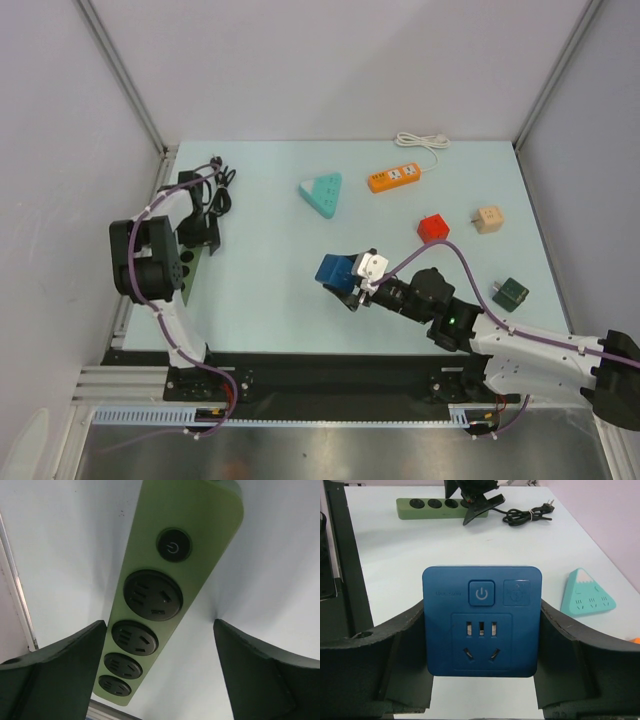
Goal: Insert the plug
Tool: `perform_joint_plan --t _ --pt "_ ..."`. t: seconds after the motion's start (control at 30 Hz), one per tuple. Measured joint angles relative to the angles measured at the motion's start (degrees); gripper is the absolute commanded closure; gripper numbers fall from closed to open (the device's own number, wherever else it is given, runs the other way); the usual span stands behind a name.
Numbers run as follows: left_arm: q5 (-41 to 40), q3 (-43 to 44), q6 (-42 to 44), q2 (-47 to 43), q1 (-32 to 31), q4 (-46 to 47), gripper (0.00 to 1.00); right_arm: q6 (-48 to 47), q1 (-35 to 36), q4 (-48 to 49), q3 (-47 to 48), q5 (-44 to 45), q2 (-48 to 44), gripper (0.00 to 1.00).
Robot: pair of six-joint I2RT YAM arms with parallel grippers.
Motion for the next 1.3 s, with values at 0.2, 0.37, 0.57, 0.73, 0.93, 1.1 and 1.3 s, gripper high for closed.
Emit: perform_joint_plan --t 0.2,0.37,0.57,0.73,0.93,1.1,1.3 --pt "0.96 -0.11 0.74 0.52 0.17 -0.02 0.3 -0.02 0.04 0.04 -0.11 0.09 -0.61 1.0" --pt "1.75 -1.81 1.46 -0.83 -0.5 0.98 0.51 -0.22 0.04 -0.02 -0.11 0.72 -0.72 1.0" --pt "1.9 -4.5 -1.46 -2.97 -9.18 1.05 0.72 -0.68 0.04 -0.46 -0.09 1.51 -0.52 1.0" --pt "4.9 -2.91 -6.12 -2.75 -15.65 -0.76 0.75 -0.79 0.04 -1.03 -0.04 2.08 -0.39 1.0" --pt "8.35 -1.31 -12.85 -2.16 -22.43 -1.36 0.74 -1.14 0.04 -1.81 0.17 3.34 -0.04 1.0" --pt "8.02 -1.31 -15.78 -2.21 -29.73 -1.22 0.41 -0.96 -0.13 -4.44 1.9 3.87 2.03 1.0" --pt "14.14 -1.05 -17.97 -3.67 -31.65 -1.95 0.02 2.1 -4.94 -12.55 10.34 -3.89 8.13 1.0"
